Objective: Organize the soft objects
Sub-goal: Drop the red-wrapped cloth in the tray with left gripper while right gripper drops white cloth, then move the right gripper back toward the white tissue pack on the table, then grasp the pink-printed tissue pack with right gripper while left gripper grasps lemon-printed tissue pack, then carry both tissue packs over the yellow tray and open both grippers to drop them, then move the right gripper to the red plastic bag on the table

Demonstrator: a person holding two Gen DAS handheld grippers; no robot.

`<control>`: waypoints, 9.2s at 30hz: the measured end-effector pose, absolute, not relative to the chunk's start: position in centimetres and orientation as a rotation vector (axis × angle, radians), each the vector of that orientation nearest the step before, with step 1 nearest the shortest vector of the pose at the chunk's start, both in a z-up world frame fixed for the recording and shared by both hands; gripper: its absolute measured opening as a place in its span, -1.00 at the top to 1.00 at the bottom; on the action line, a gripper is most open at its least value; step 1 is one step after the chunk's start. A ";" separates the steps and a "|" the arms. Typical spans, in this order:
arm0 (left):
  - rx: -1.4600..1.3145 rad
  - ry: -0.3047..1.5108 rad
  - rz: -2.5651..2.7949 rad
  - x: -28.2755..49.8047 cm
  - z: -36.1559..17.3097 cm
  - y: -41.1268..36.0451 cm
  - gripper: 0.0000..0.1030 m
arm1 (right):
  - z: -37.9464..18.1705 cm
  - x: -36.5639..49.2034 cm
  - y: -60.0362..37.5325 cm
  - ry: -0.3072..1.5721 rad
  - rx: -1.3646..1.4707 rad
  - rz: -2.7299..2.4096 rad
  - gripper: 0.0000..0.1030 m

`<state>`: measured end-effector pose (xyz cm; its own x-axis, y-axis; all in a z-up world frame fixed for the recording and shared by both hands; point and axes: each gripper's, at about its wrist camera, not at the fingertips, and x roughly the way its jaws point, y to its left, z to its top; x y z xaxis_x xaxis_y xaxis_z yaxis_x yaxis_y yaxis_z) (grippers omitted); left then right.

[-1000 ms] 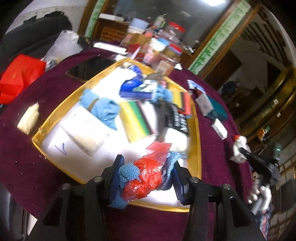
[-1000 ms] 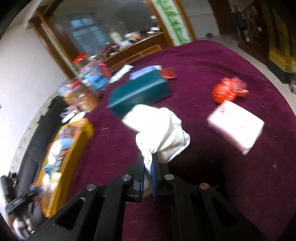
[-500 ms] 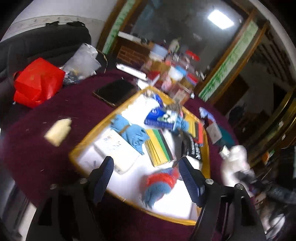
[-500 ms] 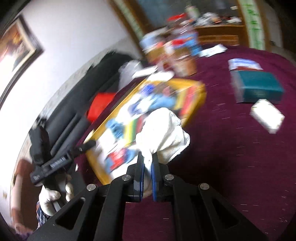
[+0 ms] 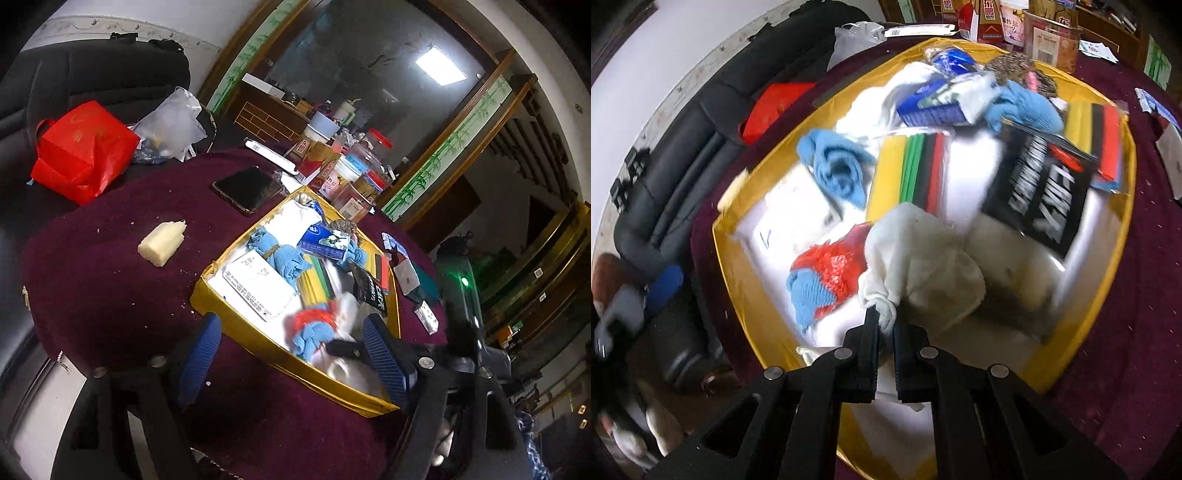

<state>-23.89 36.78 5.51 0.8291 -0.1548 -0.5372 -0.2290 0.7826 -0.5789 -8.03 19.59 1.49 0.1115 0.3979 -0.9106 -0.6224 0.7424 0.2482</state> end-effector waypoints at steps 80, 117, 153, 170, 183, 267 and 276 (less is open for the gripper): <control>-0.310 0.895 -0.416 -8.7 1.2 6.9 -0.98 | 2.7 12.2 -9.3 1.064 0.151 0.199 -0.19; 0.065 0.909 -0.229 1.3 5.1 4.4 -0.98 | 1.6 3.0 -22.0 0.912 0.108 0.121 -0.44; -0.389 0.773 -0.107 -16.9 9.2 23.7 -0.07 | 1.5 2.4 -22.9 0.894 0.176 0.136 -0.43; -0.436 0.813 0.010 -15.6 4.5 29.7 -0.25 | 9.5 -5.8 -5.8 0.896 0.012 0.436 -0.42; -0.500 0.704 0.034 -21.1 5.8 30.5 -0.59 | 9.3 -7.1 12.2 0.952 -0.127 0.666 -0.43; -0.020 0.750 -0.072 -21.0 7.4 14.7 -0.90 | 5.1 -10.1 -6.4 0.842 0.011 0.369 -0.54; 0.006 0.794 -0.265 -19.9 6.1 9.6 -0.90 | 4.1 -2.0 -23.5 0.893 0.294 0.008 -0.55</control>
<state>-19.88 9.56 6.14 0.6696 -0.2325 -0.7054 0.2369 0.9670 -0.0937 -1.97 -23.51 4.09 0.6296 0.1288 -0.7662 0.1149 0.9599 0.2557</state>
